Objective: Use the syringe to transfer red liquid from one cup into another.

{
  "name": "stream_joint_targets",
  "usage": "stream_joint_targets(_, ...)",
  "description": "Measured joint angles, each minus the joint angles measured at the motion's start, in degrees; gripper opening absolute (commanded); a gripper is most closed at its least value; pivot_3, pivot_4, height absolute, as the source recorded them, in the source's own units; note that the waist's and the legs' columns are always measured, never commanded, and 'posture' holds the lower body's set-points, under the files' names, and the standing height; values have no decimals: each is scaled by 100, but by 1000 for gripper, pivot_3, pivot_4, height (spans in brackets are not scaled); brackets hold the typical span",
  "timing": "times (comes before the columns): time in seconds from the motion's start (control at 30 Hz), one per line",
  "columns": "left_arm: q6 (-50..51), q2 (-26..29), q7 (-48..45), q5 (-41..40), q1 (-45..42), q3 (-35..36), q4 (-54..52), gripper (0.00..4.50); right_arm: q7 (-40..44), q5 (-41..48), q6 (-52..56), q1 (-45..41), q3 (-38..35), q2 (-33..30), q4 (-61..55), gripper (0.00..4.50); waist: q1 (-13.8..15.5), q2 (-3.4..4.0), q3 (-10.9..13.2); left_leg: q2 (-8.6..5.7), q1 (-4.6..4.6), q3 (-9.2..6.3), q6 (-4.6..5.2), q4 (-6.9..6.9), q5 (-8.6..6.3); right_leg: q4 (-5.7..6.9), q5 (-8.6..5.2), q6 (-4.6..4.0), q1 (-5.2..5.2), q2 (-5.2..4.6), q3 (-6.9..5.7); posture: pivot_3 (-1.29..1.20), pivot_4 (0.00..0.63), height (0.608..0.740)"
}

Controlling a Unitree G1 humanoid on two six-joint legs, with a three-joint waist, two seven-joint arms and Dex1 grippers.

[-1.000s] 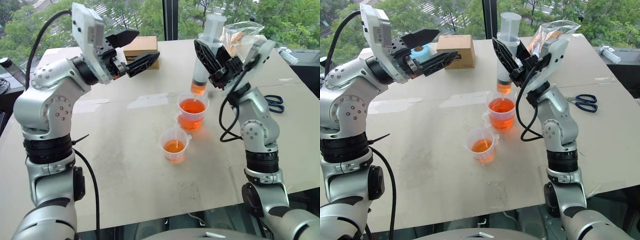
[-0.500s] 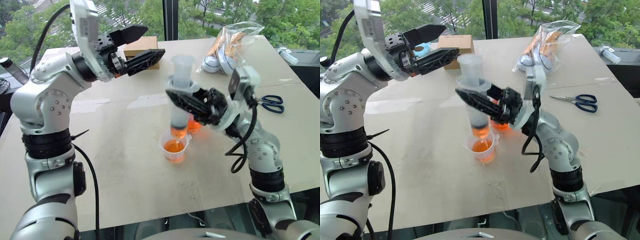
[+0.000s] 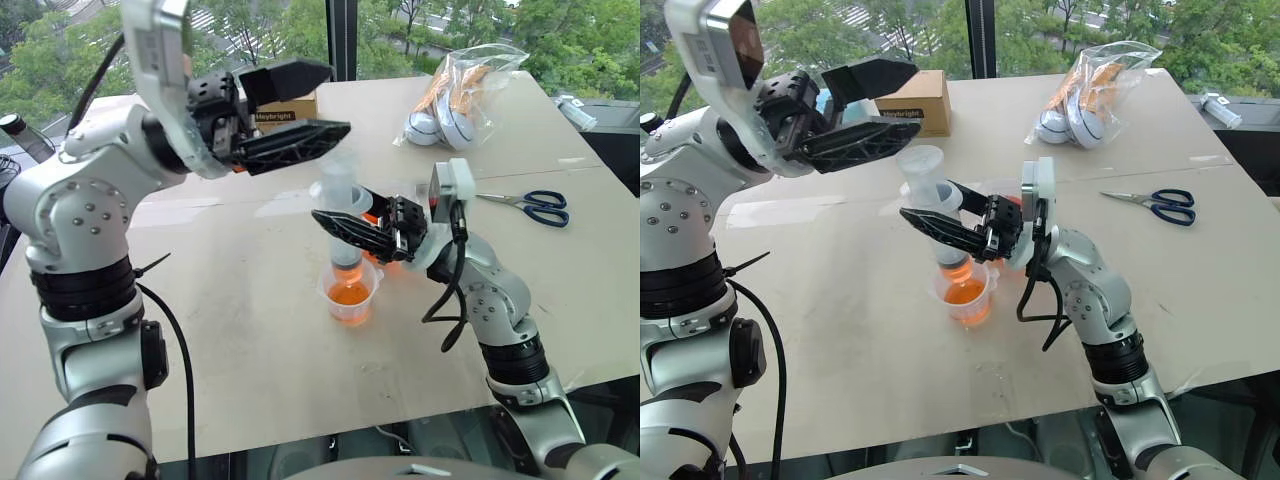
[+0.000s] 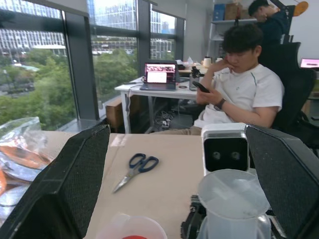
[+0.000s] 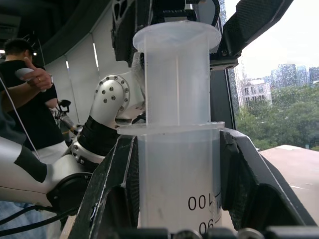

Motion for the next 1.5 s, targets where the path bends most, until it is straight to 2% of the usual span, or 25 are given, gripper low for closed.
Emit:
stream_joint_targets(0.1, 62, -66, -75, -2, -13, -197, 0, 4407, 38, -101, -98, 2, 4, -2, 10, 1586, -6, 0, 0, 0, 0, 0, 0, 0, 0, 0, 0, 0, 0, 1, 0, 0, 150, 740)
stream_joint_targets(0.2, 110, -73, -171, -33, -16, -246, 0, 3624, 66, -155, -137, 30, 32, -3, 10, 1586, -16, 0, 0, 1, 0, 0, 0, 0, 0, 0, 0, 0, 0, 1, 1, 0, 150, 740)
stream_joint_targets(0.23, 135, -73, -202, -46, -19, -251, 0, 2932, 68, -178, -142, 45, 42, -3, 10, 1586, -20, 0, 0, 1, 0, 0, 0, 0, 0, 0, 0, 0, -1, 1, 1, 0, 150, 740)
stream_joint_targets(0.3, 153, -71, -235, -49, -19, -251, 0, 2330, 67, -191, -144, 46, 42, -2, 10, 1586, -19, 0, 0, 1, 0, 0, 0, 0, 0, 0, 0, 0, 0, 1, 1, 0, 150, 740)
stream_joint_targets(0.43, 248, 32, -372, -107, -21, -302, -93, 314, 1, -216, -148, 48, 25, 34, 74, 1586, -18, 0, 0, 1, 0, 0, 0, 0, 0, -1, 0, 0, 0, 0, 1, 0, 150, 740)
stream_joint_targets(0.47, 277, 54, -391, -113, -20, -315, -130, 46, -20, -218, -148, 48, 15, 47, 90, 1586, -18, 0, 0, 1, 0, 0, 0, 0, 0, 0, 0, 0, 0, 0, 1, 0, 150, 740)
stream_joint_targets(0.7, 284, 112, -374, -47, -8, -392, -204, 46, -23, -236, -149, 48, -3, 48, 115, 1586, -15, 0, 0, 1, 0, -1, 0, 0, 0, -1, 0, 0, 0, 0, 1, 0, 150, 740)
stream_joint_targets(0.73, 278, 99, -354, -32, -9, -395, -203, 578, -23, -238, -151, 48, -13, 47, 116, 1586, -14, 0, 0, 1, 0, -1, 0, 0, 0, -1, 0, 0, 0, 0, 1, 0, 150, 740)
stream_joint_targets(0.8, 246, 53, -293, 9, -9, -397, -199, 1208, -22, -246, -157, 49, -15, 45, 116, 1586, -12, 0, 0, 1, 0, -1, 0, 0, 0, -1, 0, 0, 0, 0, 1, 0, 150, 740)
stream_joint_targets(0.87, 215, 40, -197, 77, -10, -398, -189, 2158, -14, -253, -170, 49, -13, 44, 116, 1586, -13, 0, 0, 1, 0, -1, 0, 0, 0, -1, 0, 0, 0, 0, 1, 0, 150, 740)
stream_joint_targets(1.5, 526, 262, -305, 122, 77, -520, -198, 2158, 19, -433, -221, 116, -3, 57, 139, 1586, -10, 0, 0, 1, 0, -1, 0, 0, 0, 0, 0, 0, 0, 1, 1, 0, 150, 740)
